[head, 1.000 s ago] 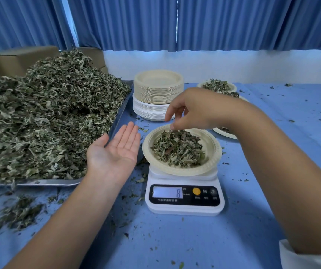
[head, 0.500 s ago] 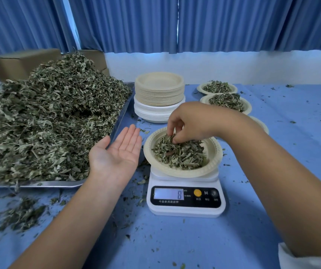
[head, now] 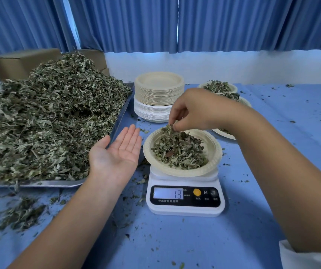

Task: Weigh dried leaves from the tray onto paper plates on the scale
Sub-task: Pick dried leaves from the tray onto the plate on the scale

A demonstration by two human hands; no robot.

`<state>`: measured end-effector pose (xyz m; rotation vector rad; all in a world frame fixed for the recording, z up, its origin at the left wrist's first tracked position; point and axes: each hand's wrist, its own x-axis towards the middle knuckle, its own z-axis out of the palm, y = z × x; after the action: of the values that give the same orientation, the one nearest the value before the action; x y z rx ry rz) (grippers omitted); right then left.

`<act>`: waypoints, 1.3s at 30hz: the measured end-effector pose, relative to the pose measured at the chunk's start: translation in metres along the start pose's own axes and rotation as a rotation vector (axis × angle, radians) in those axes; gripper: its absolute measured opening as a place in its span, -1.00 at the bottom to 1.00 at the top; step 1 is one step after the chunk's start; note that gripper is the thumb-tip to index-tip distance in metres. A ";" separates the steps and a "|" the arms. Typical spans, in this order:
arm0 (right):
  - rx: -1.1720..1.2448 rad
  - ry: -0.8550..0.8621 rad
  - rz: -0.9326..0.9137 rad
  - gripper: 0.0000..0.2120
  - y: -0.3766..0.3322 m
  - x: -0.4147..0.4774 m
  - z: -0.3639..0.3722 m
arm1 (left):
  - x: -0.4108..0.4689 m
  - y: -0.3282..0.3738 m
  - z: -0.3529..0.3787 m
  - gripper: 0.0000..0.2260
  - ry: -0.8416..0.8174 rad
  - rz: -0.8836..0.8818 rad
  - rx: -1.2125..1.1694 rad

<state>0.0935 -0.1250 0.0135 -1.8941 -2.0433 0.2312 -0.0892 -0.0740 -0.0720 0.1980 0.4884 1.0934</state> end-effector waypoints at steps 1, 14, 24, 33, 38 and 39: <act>0.023 0.025 -0.006 -0.90 0.000 -0.001 -0.004 | 0.000 0.000 0.000 -0.59 -0.001 -0.001 -0.001; 0.092 0.055 -0.002 -0.92 0.001 -0.011 -0.020 | 0.001 0.000 0.000 -0.59 -0.002 -0.004 0.006; 0.049 -0.015 0.019 -0.93 -0.003 -0.008 -0.009 | 0.000 0.001 -0.001 -0.60 -0.006 -0.011 -0.006; 0.099 0.100 -0.013 -0.91 -0.009 -0.006 -0.007 | 0.002 -0.001 -0.001 -0.61 -0.004 -0.016 0.005; 0.119 0.182 -0.073 -0.92 -0.027 0.002 0.013 | 0.001 -0.001 0.001 -0.60 0.019 -0.037 -0.015; 0.130 0.200 -0.079 -0.92 -0.033 0.005 0.018 | 0.000 -0.001 0.001 -0.60 0.016 -0.047 -0.023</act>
<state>0.0562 -0.1207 0.0085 -1.6832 -1.9168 0.1442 -0.0877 -0.0743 -0.0716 0.1567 0.4922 1.0553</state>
